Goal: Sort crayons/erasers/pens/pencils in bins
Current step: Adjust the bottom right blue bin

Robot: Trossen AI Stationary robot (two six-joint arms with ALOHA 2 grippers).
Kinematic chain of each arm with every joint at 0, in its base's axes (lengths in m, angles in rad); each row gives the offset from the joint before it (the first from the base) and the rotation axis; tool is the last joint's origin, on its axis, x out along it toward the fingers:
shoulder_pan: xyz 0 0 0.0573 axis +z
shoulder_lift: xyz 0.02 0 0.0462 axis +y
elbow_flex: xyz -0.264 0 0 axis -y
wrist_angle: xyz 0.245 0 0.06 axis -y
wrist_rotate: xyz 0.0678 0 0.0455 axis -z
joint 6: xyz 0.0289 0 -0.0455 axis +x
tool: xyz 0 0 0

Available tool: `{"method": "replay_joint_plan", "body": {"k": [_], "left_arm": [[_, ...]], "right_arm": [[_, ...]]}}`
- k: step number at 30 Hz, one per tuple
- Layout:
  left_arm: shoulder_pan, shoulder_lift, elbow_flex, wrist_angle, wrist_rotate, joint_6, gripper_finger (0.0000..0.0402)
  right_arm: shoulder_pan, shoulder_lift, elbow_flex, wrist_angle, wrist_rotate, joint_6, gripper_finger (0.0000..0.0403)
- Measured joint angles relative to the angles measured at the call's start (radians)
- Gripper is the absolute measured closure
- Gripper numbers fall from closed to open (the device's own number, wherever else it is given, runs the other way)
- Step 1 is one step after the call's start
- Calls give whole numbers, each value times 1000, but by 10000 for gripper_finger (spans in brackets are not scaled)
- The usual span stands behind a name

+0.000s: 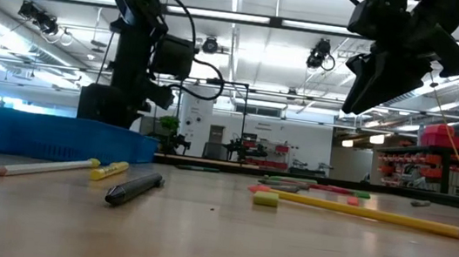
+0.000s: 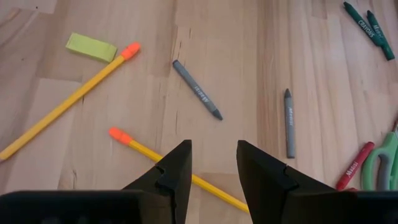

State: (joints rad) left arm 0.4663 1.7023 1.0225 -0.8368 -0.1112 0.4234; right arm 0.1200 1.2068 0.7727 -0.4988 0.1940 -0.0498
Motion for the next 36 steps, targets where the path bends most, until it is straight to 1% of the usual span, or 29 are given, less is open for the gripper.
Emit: {"method": "replay_joint_plan", "body": {"k": [7, 12, 15, 22, 31, 36], "left_arm": [[37, 0, 0, 1, 4, -33, 357], [34, 0, 0, 1, 4, -38, 367], [34, 0, 1, 1, 3, -37, 367], [32, 0, 1, 32, 0, -10, 351], [10, 0, 2, 53, -24, 16, 361], [10, 0, 2, 42, -29, 17, 346]], "right_arm": [[0, 0, 0, 0, 0, 0, 270], [0, 0, 0, 0, 0, 0, 270], [0, 0, 0, 0, 0, 0, 270], [0, 0, 0, 0, 0, 0, 270], [0, 0, 0, 0, 0, 0, 270], [0, 0, 0, 0, 0, 1, 270]]}}
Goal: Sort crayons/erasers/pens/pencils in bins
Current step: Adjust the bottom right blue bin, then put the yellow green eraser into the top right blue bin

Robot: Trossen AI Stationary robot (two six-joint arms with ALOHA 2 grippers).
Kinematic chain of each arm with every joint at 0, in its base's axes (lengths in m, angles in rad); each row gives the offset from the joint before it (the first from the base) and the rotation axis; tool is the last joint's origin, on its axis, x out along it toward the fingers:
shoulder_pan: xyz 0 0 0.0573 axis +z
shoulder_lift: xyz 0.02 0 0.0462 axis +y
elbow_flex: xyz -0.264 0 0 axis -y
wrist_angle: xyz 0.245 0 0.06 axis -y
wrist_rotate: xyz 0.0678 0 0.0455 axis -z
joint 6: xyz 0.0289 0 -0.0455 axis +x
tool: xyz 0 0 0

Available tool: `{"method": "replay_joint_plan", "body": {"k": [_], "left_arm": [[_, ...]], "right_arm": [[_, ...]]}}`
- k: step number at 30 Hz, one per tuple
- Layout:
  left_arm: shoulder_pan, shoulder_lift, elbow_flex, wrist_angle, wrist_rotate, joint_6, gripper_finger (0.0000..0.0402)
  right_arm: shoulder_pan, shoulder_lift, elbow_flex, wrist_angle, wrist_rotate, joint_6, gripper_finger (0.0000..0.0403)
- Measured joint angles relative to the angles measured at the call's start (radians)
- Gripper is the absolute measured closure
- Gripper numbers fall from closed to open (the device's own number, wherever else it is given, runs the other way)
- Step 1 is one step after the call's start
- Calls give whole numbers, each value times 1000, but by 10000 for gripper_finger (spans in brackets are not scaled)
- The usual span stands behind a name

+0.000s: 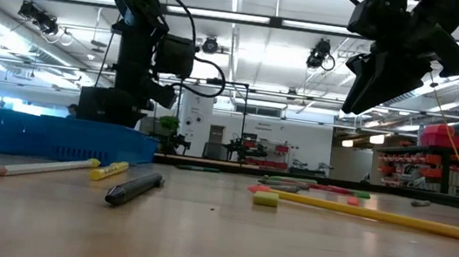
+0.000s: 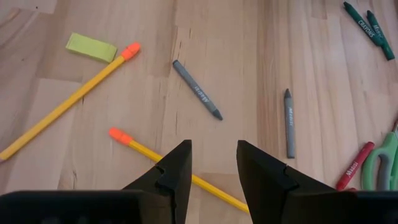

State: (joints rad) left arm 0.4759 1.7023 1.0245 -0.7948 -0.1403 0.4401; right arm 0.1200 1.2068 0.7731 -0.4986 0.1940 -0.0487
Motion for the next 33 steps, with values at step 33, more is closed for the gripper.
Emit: {"method": "replay_joint_plan", "body": {"k": [33], "left_arm": [[-142, -1, 424, -381, -61, -122, 268]], "right_arm": [[5, 0, 0, 38, -17, 53, 270]]}}
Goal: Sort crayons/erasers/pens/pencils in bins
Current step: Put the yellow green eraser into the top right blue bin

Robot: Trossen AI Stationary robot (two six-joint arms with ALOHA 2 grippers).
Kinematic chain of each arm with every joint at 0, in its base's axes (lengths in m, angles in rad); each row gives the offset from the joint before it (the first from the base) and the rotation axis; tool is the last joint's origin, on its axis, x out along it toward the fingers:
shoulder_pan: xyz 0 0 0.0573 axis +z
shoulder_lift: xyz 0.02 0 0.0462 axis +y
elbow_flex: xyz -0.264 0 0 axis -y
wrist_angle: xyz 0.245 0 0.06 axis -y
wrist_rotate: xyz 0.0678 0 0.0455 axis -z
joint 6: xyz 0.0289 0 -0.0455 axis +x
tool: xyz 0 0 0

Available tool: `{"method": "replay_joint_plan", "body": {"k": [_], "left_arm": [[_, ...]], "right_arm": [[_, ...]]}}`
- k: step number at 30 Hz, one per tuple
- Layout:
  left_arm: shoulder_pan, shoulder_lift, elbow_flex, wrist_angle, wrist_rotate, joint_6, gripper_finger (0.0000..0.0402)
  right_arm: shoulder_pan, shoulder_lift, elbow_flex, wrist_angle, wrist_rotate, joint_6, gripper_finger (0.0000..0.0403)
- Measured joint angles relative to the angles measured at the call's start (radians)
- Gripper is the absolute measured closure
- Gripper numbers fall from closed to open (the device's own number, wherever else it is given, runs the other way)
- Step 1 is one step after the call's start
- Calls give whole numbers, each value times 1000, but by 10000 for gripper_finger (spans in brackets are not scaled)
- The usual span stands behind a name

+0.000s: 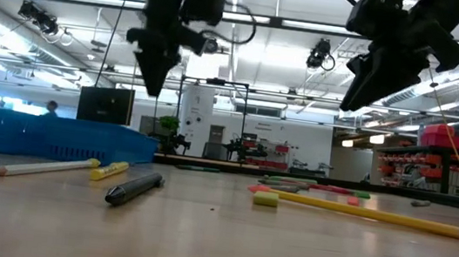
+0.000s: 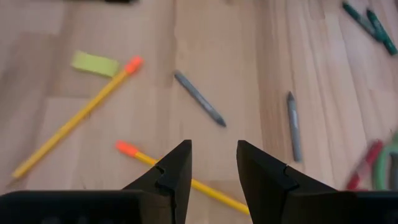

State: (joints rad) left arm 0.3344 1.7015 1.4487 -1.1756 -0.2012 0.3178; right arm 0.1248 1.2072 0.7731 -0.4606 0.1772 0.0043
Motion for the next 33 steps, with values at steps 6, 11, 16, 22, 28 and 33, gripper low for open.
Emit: {"method": "replay_joint_plan", "body": {"k": [6, 11, 16, 22, 28, 33], "left_arm": [[-65, -92, -24, 157, -6, -75, 293], [-132, -183, -123, 336, -8, -124, 312], [-204, -256, -223, 591, -52, -113, 325], [-237, -345, -347, 850, -76, 9, 338], [-216, -444, -524, 1138, -76, 87, 350], [-169, -504, -590, 1213, -74, 113, 355]], "right_arm": [[132, 47, 1, 108, -40, -60, 270], [240, 134, 1, 269, -52, -100, 269], [285, 250, 5, 504, -47, -126, 270], [341, 491, 168, 405, 168, -131, 270], [341, 697, 481, 37, 314, -37, 270], [343, 795, 660, -106, 305, 76, 270]]}}
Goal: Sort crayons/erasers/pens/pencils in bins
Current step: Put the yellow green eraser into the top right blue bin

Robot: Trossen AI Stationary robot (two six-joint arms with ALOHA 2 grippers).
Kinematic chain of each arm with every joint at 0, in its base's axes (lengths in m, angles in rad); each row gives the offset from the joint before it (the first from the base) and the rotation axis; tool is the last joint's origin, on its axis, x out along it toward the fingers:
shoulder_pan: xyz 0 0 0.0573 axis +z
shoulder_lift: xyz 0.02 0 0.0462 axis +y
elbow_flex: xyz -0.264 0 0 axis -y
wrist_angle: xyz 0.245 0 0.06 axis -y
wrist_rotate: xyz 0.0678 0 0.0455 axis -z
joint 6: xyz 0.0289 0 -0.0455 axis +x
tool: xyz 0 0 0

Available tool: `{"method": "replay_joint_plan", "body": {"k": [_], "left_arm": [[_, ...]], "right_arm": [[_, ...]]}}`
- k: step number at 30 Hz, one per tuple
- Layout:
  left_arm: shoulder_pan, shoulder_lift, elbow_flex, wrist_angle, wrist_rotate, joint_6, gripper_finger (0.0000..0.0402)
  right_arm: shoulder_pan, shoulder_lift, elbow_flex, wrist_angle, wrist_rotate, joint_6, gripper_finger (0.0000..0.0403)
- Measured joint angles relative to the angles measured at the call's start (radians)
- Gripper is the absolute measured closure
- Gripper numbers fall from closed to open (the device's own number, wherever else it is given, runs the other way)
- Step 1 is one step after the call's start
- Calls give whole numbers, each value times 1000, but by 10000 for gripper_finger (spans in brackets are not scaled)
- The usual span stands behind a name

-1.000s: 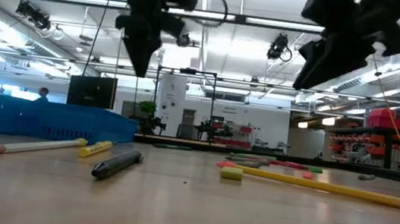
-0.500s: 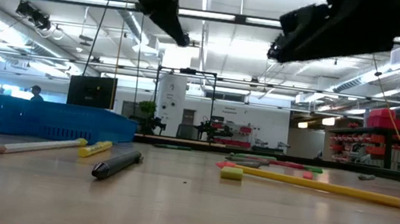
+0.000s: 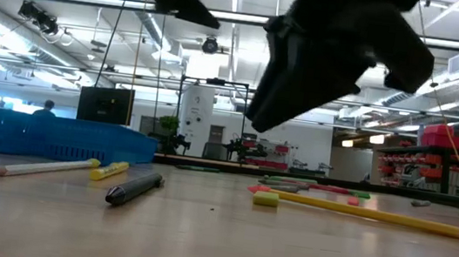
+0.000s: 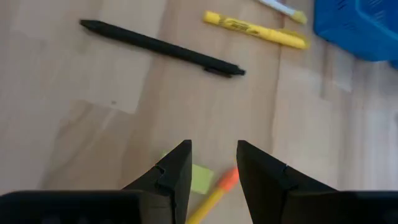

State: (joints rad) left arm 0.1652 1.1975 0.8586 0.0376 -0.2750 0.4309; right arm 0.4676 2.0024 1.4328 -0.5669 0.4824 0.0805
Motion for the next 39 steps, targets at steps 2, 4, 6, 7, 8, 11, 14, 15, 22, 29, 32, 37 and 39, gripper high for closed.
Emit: {"method": "replay_joint_plan", "body": {"k": [2, 4, 6, 7, 8, 11, 14, 15, 22, 29, 32, 37, 39], "left_arm": [[15, -5, 5, 19, -2, -7, 356], [26, -13, 0, -34, -3, -36, 355], [29, -23, 1, -77, -2, -31, 354], [30, -25, 1, -79, -2, -28, 354], [30, -30, 1, -73, 1, -28, 355], [28, -42, 7, -64, -1, -28, 358], [27, -59, 14, -66, -1, -37, 362], [27, -70, 14, -69, -1, -41, 362], [27, -109, 14, -73, -1, -19, 359], [27, -115, 14, -72, -1, 1, 367], [27, -115, 14, -73, -1, 3, 365], [27, -115, 14, -73, -1, 0, 362], [27, -115, 14, -73, -1, 0, 365]], "right_arm": [[4, 28, 42, -13, -19, 33, 270], [6, 56, 70, -44, -34, 74, 270], [6, 78, 78, -60, -35, 111, 270], [2, 87, 80, -62, -34, 128, 270], [-1, 95, 81, -64, -34, 146, 270], [-9, 124, 81, -83, -33, 203, 270], [-8, 148, 81, -107, -33, 250, 270], [-6, 150, 81, -110, -33, 264, 270], [-7, 141, 80, -137, -11, 330, 270], [1, 139, 80, -133, -18, 340, 270], [8, 139, 80, -133, -34, 319, 270], [13, 139, 59, -119, -34, 284, 270], [12, 139, 32, -104, -32, 286, 270]]}}
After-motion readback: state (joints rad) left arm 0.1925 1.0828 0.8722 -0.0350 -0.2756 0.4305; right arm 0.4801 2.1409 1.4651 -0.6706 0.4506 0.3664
